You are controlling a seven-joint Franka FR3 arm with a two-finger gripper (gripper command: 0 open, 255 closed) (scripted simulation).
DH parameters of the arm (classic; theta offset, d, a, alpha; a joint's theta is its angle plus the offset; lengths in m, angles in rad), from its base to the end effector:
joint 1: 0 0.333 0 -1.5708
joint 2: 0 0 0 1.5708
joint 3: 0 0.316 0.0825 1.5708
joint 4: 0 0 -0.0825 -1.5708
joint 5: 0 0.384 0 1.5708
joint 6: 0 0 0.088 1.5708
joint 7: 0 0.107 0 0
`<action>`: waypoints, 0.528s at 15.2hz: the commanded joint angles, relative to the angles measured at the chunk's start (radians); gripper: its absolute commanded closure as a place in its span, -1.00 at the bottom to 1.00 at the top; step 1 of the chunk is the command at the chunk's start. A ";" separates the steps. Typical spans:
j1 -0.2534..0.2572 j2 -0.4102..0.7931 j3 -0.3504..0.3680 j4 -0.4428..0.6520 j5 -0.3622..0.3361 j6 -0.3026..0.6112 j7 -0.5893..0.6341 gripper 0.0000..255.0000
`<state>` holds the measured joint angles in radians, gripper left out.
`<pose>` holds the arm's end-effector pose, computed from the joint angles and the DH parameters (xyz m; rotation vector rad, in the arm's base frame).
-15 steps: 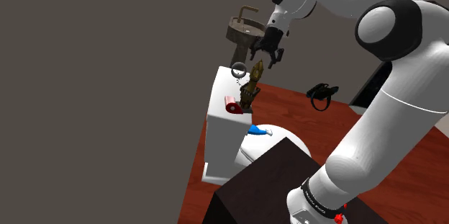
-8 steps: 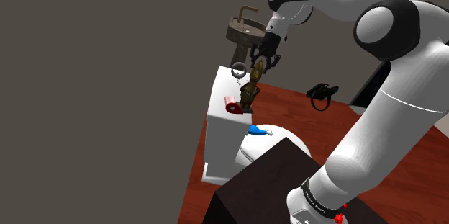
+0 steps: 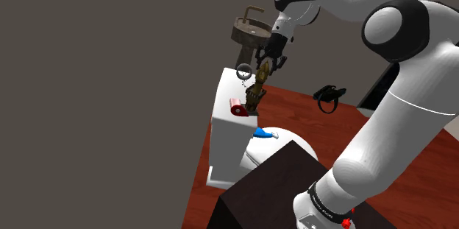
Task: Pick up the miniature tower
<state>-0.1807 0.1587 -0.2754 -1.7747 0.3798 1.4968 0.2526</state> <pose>0.5208 -0.2012 0.4477 -2.5151 1.0191 0.5395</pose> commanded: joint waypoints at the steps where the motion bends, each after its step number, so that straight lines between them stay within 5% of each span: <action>1: 0.000 0.000 0.000 0.011 0.000 -0.012 0.004 1.00; 8: -0.004 -0.012 -0.002 0.088 -0.001 -0.096 0.032 1.00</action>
<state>-0.1845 0.1483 -0.2772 -1.6977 0.3782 1.4123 0.2801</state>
